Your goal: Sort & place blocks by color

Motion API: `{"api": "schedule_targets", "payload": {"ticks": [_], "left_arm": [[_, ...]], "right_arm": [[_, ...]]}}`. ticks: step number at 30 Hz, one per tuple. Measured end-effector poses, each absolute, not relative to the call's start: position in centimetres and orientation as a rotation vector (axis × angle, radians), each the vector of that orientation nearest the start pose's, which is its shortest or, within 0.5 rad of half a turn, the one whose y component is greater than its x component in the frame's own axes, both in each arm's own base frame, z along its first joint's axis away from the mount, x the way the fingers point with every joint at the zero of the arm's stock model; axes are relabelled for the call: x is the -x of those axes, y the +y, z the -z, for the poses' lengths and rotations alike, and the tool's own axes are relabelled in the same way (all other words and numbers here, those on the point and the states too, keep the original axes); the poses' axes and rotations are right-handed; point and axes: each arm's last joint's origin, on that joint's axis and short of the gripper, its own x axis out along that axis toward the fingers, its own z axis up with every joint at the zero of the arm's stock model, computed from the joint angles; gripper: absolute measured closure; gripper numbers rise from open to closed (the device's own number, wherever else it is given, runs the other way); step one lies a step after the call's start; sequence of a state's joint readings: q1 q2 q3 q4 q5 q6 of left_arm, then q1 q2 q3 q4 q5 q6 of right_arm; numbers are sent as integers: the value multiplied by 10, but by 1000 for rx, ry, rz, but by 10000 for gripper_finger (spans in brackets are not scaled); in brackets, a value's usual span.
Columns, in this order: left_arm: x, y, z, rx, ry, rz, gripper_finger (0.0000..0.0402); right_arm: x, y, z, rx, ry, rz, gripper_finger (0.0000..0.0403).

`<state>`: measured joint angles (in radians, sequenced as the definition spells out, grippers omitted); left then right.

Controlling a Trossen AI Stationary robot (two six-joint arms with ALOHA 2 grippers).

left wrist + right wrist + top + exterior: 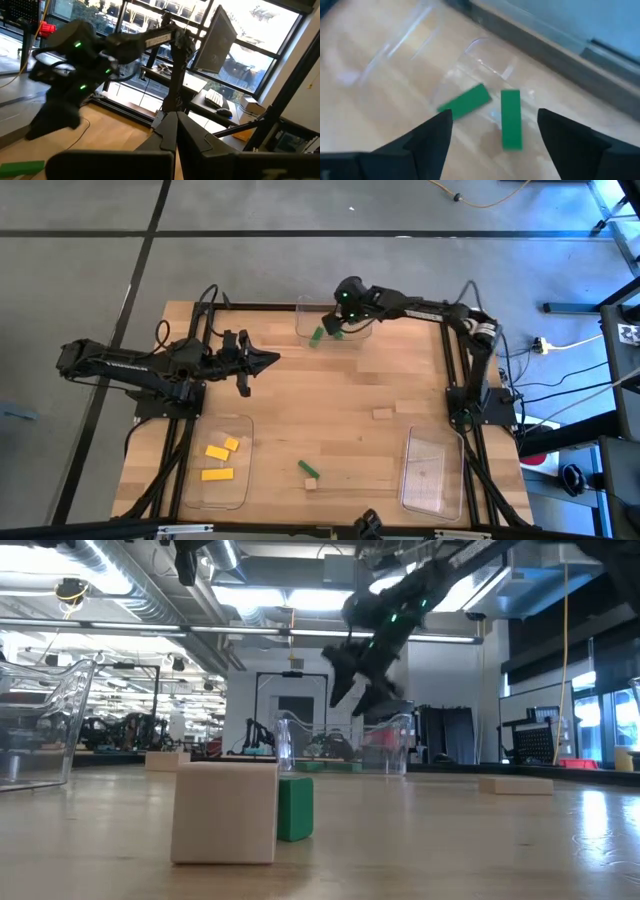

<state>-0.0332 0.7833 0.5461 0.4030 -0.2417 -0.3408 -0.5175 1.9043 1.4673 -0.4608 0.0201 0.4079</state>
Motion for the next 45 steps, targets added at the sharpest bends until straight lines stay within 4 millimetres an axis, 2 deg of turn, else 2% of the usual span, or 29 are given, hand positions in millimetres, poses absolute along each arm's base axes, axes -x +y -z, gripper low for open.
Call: {"api": "schedule_targets", "payload": {"ticks": [2, 5, 9, 15, 19, 22, 24, 29, 36, 40, 45], "left_arm": [[-180, 1, -306, 362, -199, -178, 401], [-180, 1, -306, 361, -195, -179, 401], [-180, 1, -306, 360, -190, -180, 401], [-180, 1, -305, 360, -189, -180, 401], [-180, 1, -305, 353, -188, -181, 401], [-180, 1, -304, 351, -176, -183, 401], [-180, 1, -303, 349, -166, -184, 401], [-180, 1, -303, 348, -167, -184, 401], [-180, 1, -303, 348, -168, -187, 401], [-180, 1, -304, 348, -168, -188, 401], [-180, 1, -304, 348, -169, -188, 401]], "right_arm": [[-354, -190, -246, -518, 807, 607, 114], [-340, -155, -272, -397, 825, 493, 121], [-308, -103, -284, -354, 782, 396, 126], [-253, -28, -285, -505, 464, 223, 127], [-230, 1, -287, -558, 169, 77, 127], [-220, 11, -286, -537, 20, 13, 127], [-217, 16, -284, -490, -19, -11, 127], [-218, 23, -280, -358, -10, -41, 127], [-218, 23, -280, -334, -9, -40, 131], [-218, 23, -279, -331, -2, -39, 167], [-218, 23, -278, -328, 7, -37, 263]]}}
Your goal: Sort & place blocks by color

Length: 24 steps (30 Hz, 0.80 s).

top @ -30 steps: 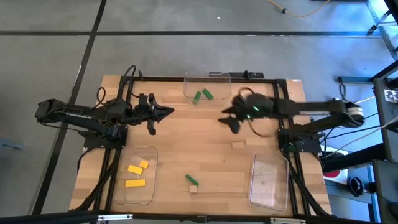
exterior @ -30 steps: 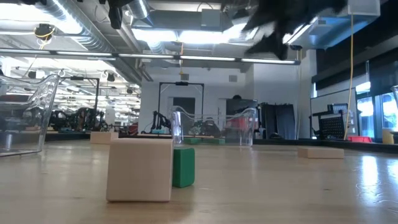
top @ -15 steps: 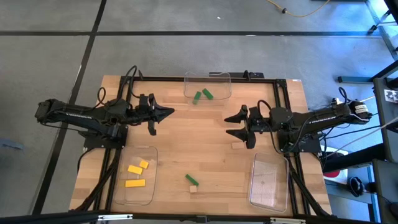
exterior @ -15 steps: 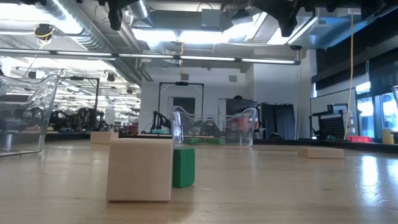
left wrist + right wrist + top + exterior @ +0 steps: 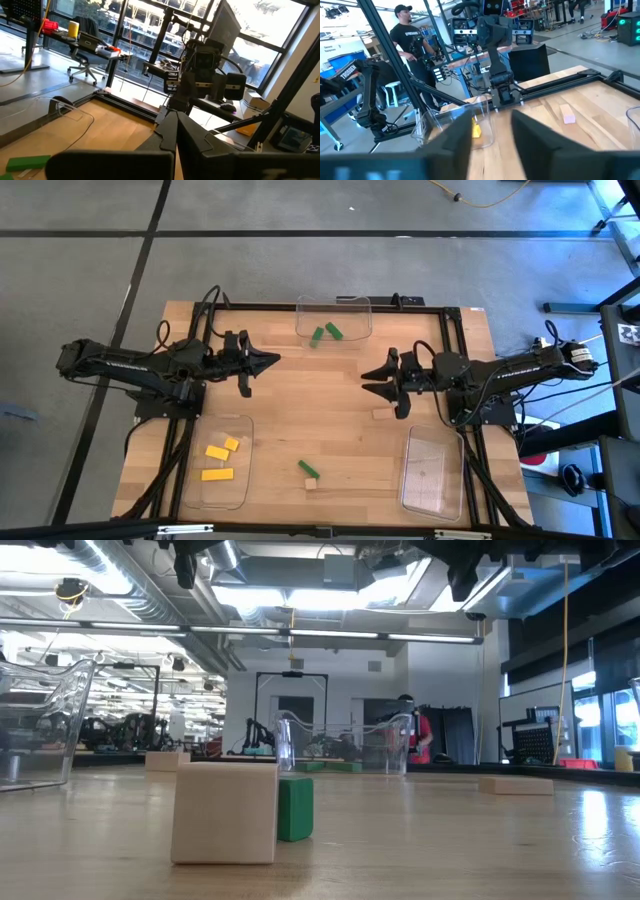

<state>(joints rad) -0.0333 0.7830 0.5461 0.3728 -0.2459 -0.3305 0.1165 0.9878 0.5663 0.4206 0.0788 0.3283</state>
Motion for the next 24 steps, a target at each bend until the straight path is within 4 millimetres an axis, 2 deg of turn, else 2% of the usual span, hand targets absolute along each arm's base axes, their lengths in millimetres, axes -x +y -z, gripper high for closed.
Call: {"api": "schedule_targets", "payload": {"ticks": [4, 6, 15, 17, 21, 24], "left_arm": [[-180, 1, -304, 348, -169, -188, 401], [-180, 1, -304, 348, -169, -188, 401], [-180, 1, -304, 360, -170, -186, 401], [-181, 0, -304, 388, -165, -141, 401], [-193, -4, -307, 400, -130, -81, 395], [-207, -9, -317, 391, -73, -61, 372]], "right_arm": [[-218, 23, -278, -329, 7, -36, 365], [-218, 23, -278, -329, 7, -35, 391], [-218, 23, -278, -333, 7, -37, 400], [-218, 23, -278, -334, 7, -38, 401], [-218, 23, -278, -334, 7, -38, 401], [-218, 23, -278, -333, 7, -38, 401]]}}
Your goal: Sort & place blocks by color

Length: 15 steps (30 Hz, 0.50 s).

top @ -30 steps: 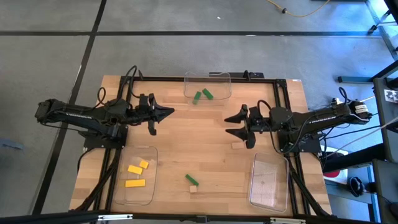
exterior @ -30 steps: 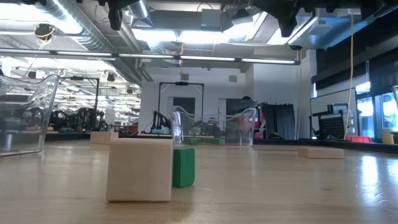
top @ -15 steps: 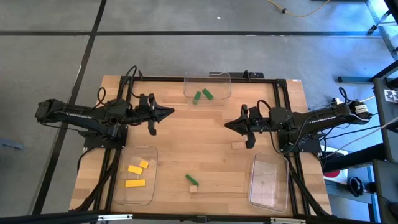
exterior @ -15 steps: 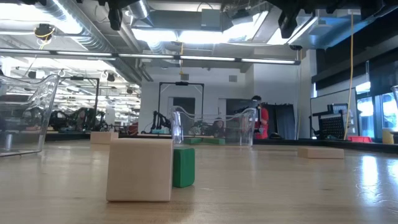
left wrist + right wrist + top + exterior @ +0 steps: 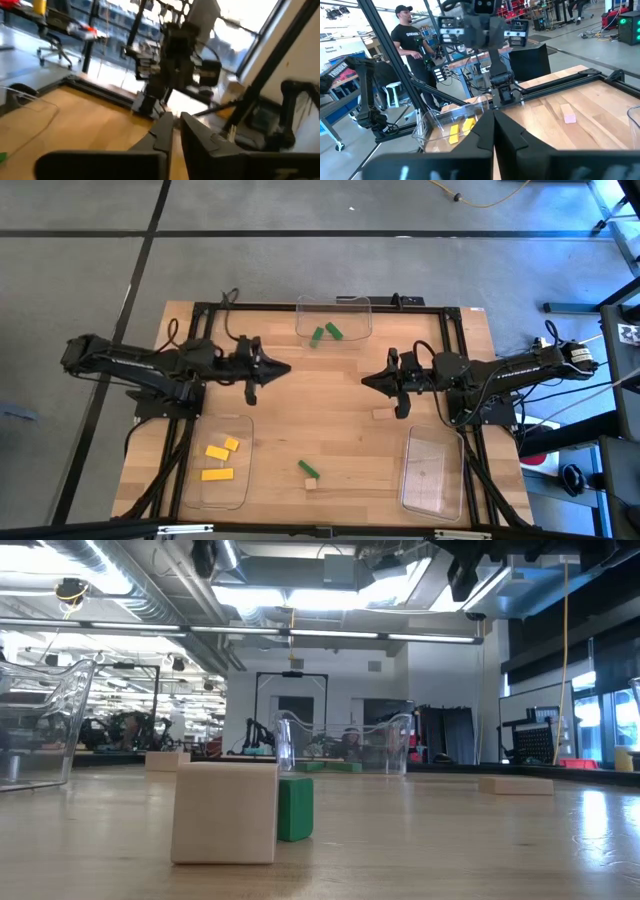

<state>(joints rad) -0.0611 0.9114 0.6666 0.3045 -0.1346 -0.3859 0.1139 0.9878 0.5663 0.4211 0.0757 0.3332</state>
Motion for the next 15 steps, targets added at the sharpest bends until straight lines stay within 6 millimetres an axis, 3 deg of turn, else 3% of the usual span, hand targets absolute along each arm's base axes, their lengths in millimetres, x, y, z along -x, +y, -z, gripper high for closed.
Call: {"api": "schedule_targets", "payload": {"ticks": [9, 15], "left_arm": [[-260, -37, -325, 198, 514, 49, 259], [-295, -67, -299, 33, 717, 218, 229]], "right_arm": [[-218, 23, -278, -332, 6, -37, 401], [-218, 23, -278, -332, 6, -38, 401]]}}
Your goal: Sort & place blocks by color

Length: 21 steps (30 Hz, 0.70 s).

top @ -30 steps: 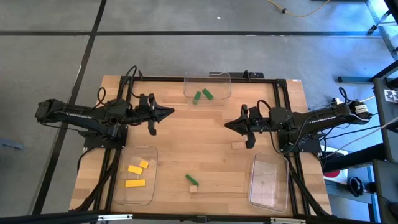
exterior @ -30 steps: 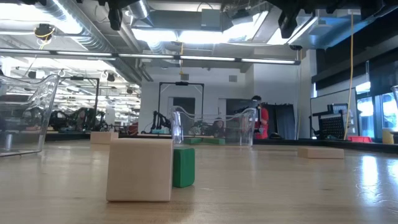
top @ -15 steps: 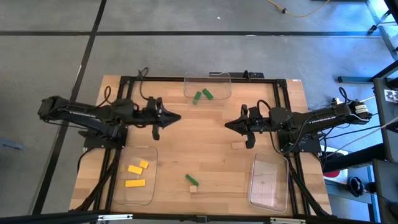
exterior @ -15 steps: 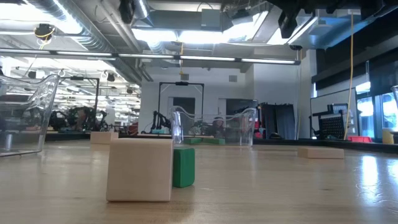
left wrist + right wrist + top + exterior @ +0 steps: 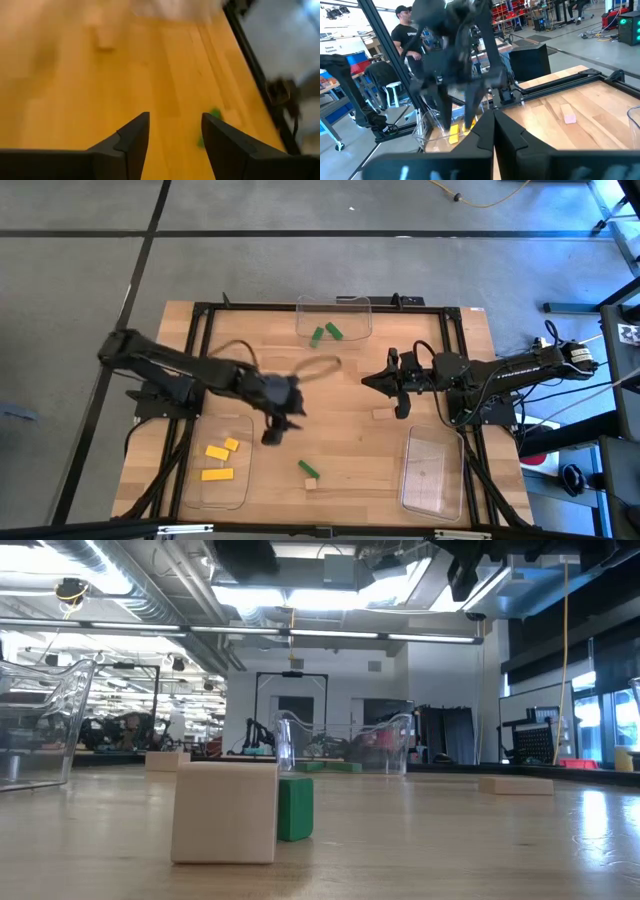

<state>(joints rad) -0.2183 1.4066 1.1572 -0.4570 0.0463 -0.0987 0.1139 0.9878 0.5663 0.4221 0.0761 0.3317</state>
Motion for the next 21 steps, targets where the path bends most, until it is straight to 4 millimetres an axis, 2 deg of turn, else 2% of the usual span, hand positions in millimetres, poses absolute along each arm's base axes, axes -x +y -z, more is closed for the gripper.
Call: {"api": "schedule_targets", "payload": {"ticks": [6, 11, 16, 21], "left_arm": [[-320, -99, -241, -155, 893, 349, 226], [-334, -125, -198, -265, 954, 464, 226], [-342, -142, -173, -279, 956, 500, 226], [-345, -147, -158, -280, 980, 503, 226]], "right_arm": [[-218, 23, -278, -331, 10, -61, 401], [-218, 23, -278, -327, 10, -62, 400], [-218, 23, -278, -308, 10, -62, 400], [-218, 23, -278, -305, 10, -62, 401]]}}
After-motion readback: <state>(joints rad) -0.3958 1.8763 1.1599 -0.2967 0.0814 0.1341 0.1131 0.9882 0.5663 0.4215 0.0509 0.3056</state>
